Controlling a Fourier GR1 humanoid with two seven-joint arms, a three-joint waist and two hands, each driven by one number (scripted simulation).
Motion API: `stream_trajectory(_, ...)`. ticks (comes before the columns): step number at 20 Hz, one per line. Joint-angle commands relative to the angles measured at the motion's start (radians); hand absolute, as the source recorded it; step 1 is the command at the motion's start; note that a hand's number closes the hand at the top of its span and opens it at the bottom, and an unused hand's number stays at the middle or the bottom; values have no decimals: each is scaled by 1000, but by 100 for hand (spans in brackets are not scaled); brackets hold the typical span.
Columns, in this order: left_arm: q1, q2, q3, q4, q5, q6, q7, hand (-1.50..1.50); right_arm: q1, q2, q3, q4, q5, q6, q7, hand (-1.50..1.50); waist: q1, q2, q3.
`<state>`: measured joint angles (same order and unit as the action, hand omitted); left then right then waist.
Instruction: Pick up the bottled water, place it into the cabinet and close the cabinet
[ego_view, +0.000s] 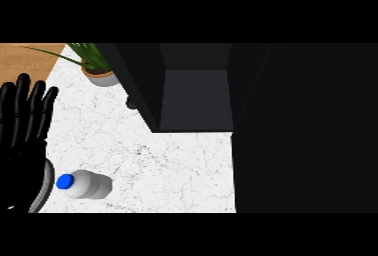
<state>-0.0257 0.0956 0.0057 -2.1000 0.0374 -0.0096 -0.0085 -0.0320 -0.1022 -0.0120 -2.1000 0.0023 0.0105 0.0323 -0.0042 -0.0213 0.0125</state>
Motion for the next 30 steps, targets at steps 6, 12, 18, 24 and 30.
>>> stream_trajectory(6, 259, -46, 137, -185, -138, 169, 0, -150, 126, 30, 16, -170, -49, 10, -2, -150, 23, 9, -12)
stream_trajectory(12, 391, -95, -40, -243, -84, 323, 188, -150, 360, 36, 122, -276, -178, 81, 187, -150, 0, 14, -12)
stream_trajectory(18, 537, -95, -229, -366, -227, 419, 213, -150, 463, 15, 111, -395, -210, 107, 215, -150, 3, 17, -12)
stream_trajectory(24, 620, -95, -259, -312, -231, 455, 144, -150, 634, 37, 201, -504, -159, 124, 168, -150, -2, 16, -13)
stream_trajectory(30, 632, -96, -247, -226, -197, 511, 54, -150, 682, 47, 277, -506, -104, 120, 132, -150, -4, 16, -13)
